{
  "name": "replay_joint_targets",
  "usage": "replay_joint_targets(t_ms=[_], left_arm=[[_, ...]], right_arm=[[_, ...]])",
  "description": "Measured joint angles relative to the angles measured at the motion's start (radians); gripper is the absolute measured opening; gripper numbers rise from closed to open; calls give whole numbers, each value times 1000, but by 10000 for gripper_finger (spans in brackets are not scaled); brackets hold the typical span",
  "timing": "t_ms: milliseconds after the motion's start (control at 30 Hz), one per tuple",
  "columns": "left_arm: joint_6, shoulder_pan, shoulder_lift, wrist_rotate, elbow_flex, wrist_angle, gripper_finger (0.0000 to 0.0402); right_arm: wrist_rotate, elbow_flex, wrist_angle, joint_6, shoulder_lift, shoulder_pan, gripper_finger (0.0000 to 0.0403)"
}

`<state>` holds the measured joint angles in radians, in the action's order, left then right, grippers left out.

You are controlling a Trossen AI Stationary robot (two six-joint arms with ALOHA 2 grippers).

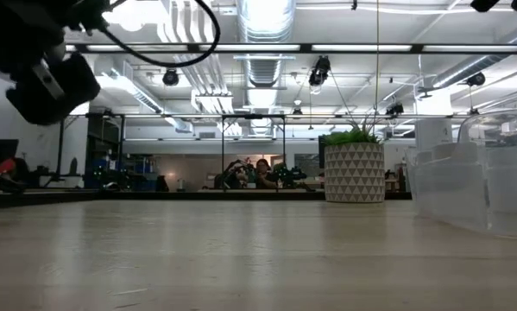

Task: Pick and place pill bottles into a basket
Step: Put the white medicine bottle into the transparent bin

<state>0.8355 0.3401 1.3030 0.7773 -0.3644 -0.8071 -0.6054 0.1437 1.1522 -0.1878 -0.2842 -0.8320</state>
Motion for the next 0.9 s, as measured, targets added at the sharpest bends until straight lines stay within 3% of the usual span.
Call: replay_joint_targets(t_ms=[133, 267, 400, 533, 733, 900], left_arm=[[107, 0, -38, 3, -93, 127, 159], [176, -8, -33, 27, -209, 173, 159], [250, -43, 2, 90, -326, 246, 159], [281, -90, 39, 183, -407, 367, 159], [288, -172, 100, 240, -470, 383, 159], [330, -234, 169, 318, -543, 382, 159]], right_arm=[[-22, 68, -62, -92, -14, 0, 70], [-218, 165, -183, -117, -45, -1, 66], [-355, 286, -441, -112, -74, -1, 66], [-363, 410, -727, -25, -111, -1, 68], [-332, 584, -1136, 200, -221, -1, 73], [-334, 682, -1316, 308, -326, 0, 95]])
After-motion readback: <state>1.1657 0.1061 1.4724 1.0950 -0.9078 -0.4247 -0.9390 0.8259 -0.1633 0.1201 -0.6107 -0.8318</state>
